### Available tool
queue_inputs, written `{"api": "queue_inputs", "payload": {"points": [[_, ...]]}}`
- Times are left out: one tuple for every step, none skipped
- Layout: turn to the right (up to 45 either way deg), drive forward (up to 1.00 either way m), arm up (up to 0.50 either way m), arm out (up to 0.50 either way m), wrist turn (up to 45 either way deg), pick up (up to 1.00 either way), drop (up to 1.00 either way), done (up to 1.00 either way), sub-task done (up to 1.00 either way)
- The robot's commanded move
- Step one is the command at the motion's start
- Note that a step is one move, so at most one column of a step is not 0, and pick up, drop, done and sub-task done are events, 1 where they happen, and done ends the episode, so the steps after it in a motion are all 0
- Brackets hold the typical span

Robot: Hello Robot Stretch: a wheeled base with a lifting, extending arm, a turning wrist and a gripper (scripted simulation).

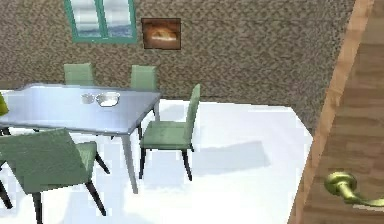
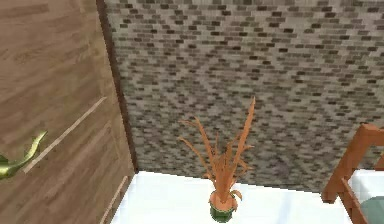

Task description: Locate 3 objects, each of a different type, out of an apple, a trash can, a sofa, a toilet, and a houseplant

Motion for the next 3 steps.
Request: {"api": "queue_inputs", "payload": {"points": [[0.0, 0.75, 0.0, 0.0, 0.0, 0.0, 0.0, 0.0, 0.0], [33.0, 0.0, 0.0, 0.0, 0.0, 0.0, 0.0, 0.0, 0.0], [0.0, 0.25, 0.0, 0.0, 0.0, 0.0, 0.0, 0.0, 0.0]]}}
